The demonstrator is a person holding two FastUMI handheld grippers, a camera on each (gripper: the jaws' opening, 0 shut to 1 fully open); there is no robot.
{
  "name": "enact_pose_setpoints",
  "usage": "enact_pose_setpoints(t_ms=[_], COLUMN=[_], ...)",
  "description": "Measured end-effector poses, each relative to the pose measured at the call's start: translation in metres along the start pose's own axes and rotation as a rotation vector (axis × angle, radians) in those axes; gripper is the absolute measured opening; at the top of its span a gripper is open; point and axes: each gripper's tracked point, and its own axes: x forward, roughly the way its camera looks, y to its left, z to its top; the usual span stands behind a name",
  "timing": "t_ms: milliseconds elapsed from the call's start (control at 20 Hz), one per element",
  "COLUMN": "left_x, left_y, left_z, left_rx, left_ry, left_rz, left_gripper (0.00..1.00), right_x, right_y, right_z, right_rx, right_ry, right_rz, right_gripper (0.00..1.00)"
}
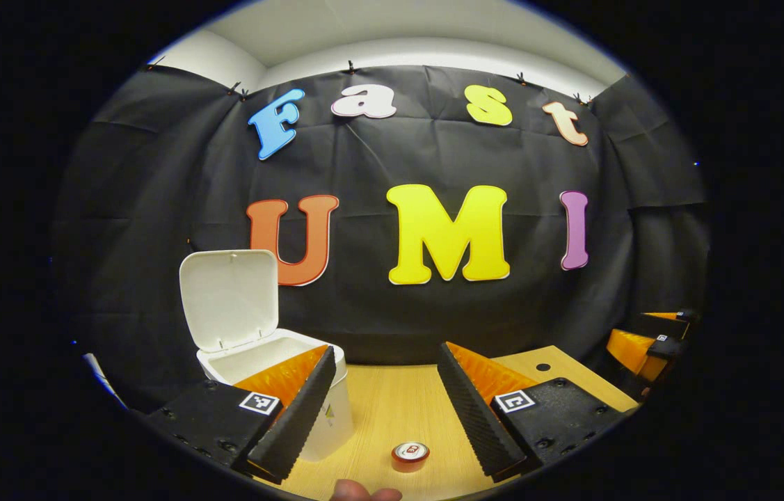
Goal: Press the lid of the desktop garbage bin to open it, pick up the crumpled paper on the desktop and throw it into the bin, then pick up the pop can on the desktop and drop it into the bin, and finally close the garbage bin lid.
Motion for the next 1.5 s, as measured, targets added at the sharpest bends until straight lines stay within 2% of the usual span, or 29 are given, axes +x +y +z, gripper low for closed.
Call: enact_pose_setpoints(t_ms=[100, 200, 450, 800, 1100, 1200, 1350, 1500], left_x=[-0.004, -0.007, -0.012, -0.016, -0.019, -0.02, -0.02, -0.022], left_y=[-0.008, -0.014, -0.011, 0.003, 0.028, 0.035, 0.042, 0.047], left_z=[-0.002, -0.005, -0.012, -0.023, -0.027, -0.029, -0.029, -0.033], left_rx=[0.006, -0.006, -0.028, -0.019, -0.014, -0.009, -0.001, 0.001], left_ry=[0.005, 0.016, 0.041, 0.085, 0.098, 0.108, 0.112, 0.12], left_rz=[-0.013, -0.029, -0.006, 0.012, 0.061, 0.075, 0.093, 0.105], left_gripper=[0.96, 0.96, 0.96, 0.96, 0.96, 0.96, 0.96, 0.96], right_x=[0.007, 0.016, 0.034, 0.049, 0.064, 0.066, 0.064, 0.067], right_y=[-0.004, -0.002, 0.002, 0.034, 0.037, 0.042, 0.045, 0.05], right_z=[-0.019, -0.043, -0.107, -0.201, -0.261, -0.283, -0.312, -0.329], right_rx=[0.006, 0.004, -0.046, -0.027, -0.042, -0.061, -0.08, -0.094], right_ry=[0.042, 0.092, 0.214, 0.423, 0.554, 0.601, 0.704, 0.738], right_rz=[0.0, 0.019, 0.055, 0.17, 0.163, 0.184, 0.2, 0.209], right_gripper=[0.93, 0.95, 0.95, 0.96, 0.96, 0.94, 0.98, 0.97])
